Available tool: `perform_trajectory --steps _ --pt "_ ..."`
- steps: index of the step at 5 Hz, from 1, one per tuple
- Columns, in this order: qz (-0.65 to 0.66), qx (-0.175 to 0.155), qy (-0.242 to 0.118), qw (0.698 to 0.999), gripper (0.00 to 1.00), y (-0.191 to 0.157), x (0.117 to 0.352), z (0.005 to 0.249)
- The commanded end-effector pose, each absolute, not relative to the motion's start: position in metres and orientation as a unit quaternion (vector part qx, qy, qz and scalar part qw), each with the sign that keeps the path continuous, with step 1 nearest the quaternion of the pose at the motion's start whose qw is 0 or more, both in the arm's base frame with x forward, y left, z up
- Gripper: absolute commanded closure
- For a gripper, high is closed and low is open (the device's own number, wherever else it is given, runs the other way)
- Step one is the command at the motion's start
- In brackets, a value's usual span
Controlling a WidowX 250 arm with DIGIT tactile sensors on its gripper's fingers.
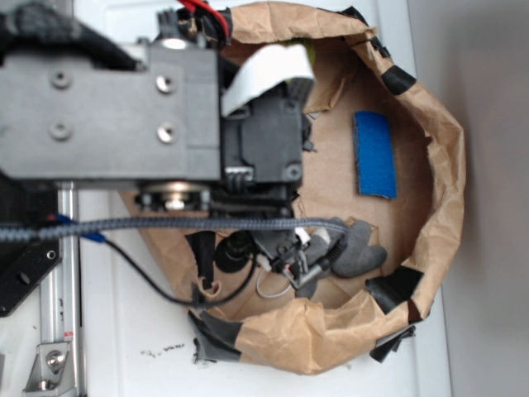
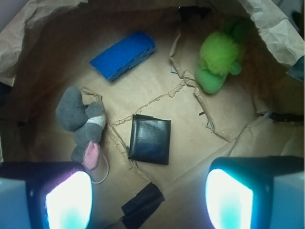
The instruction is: Grab the black box.
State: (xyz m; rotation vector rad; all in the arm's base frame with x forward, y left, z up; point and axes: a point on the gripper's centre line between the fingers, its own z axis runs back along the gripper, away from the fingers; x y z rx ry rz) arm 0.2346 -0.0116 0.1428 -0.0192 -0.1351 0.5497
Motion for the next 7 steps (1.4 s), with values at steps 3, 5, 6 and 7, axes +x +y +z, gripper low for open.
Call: perform_trajectory --steps 3,5,6,7 --pt "0.304 -0.01 -0.1 0.947 0.0 0.007 0.239 0.121" --pt "0.306 0.003 -0.096 0.947 0.0 0.011 0.238 0.071" --pt "0.32 -0.005 -0.092 0.943 0.0 0.01 0.25 0.067" --pt "0.328 -0.002 -0.085 0.941 0.0 0.011 0.258 0.057"
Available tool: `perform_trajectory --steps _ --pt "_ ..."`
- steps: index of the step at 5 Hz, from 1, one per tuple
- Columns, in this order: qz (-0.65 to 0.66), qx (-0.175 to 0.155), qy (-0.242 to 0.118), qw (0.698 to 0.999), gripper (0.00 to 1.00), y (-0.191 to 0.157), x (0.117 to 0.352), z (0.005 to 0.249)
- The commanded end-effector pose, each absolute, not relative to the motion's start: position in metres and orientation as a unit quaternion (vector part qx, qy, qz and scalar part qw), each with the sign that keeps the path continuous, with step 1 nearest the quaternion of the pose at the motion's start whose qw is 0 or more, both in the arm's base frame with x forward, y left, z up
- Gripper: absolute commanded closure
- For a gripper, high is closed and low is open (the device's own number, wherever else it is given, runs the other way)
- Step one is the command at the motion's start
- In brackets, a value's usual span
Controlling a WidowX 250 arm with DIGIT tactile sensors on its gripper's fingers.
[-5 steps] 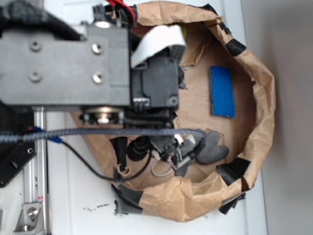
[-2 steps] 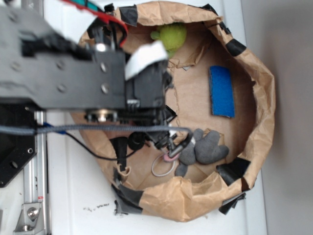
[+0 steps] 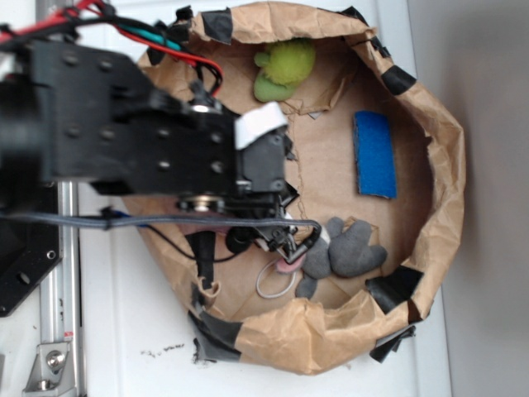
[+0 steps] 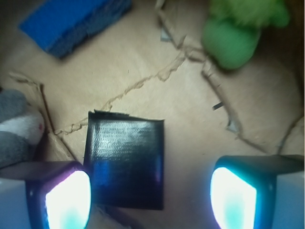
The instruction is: Grab the black box.
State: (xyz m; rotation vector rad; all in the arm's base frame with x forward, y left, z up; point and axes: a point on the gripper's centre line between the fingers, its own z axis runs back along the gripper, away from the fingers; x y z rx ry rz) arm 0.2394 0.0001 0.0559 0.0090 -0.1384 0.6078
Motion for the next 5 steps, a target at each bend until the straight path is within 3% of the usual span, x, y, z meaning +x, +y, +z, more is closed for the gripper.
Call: perform_trajectory --steps 1,3,4,5 --pt "0.323 0.011 -0.078 0.943 0.0 0.018 0.265 0.044" --pt "0.307 0.031 -0.065 0.949 0.0 0.008 0.26 0.035" --pt "0.294 0.023 -0.053 0.954 0.0 -0.004 0.245 0.03" --pt "0.301 0.015 -0.055 0.952 1.0 -0.01 0.238 0.029"
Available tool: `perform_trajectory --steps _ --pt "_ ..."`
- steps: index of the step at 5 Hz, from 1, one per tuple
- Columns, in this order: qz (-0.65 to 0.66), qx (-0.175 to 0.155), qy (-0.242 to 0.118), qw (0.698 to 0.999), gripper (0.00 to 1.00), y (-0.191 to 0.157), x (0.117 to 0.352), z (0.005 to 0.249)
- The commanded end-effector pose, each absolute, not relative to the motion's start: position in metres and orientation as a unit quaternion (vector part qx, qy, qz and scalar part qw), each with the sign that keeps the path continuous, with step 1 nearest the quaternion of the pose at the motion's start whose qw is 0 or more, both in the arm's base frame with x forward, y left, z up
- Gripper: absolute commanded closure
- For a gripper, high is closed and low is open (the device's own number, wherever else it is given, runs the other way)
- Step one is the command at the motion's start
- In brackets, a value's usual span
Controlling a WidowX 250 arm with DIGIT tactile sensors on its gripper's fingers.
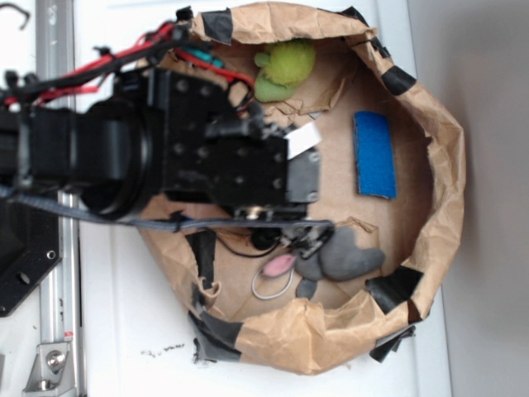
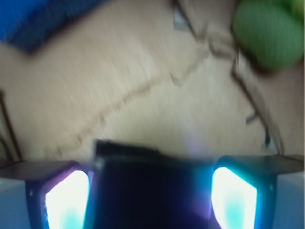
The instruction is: Grab the black box.
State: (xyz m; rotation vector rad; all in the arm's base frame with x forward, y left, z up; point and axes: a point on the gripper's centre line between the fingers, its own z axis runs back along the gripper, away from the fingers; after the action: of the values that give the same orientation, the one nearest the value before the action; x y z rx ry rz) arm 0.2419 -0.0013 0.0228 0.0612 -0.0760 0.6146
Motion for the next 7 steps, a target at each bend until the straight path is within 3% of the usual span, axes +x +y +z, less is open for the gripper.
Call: perform_trajectory --steps 1,2,3,4,5,6,7 --pt "0.304 0.016 -0.061 0.95 1.0 -0.012 0.242 0.03" --pt "0.296 0.018 -0.068 0.952 1.0 -0.011 0.246 0.045" --pt "0.274 -0.009 -0.088 0.958 1.0 -0.004 0.251 0.096" --pt "0.204 -0.015 -0.143 0.968 1.0 0.002 0.246 0.147" --pt "0.152 0.035 -0.174 0.972 1.0 0.014 0.249 0.197" --pt "0.135 -0.005 -0.098 0.986 1.0 0.016 0.261 0.194" --pt "0.132 0.01 -0.098 0.986 1.0 0.007 0.258 0.187"
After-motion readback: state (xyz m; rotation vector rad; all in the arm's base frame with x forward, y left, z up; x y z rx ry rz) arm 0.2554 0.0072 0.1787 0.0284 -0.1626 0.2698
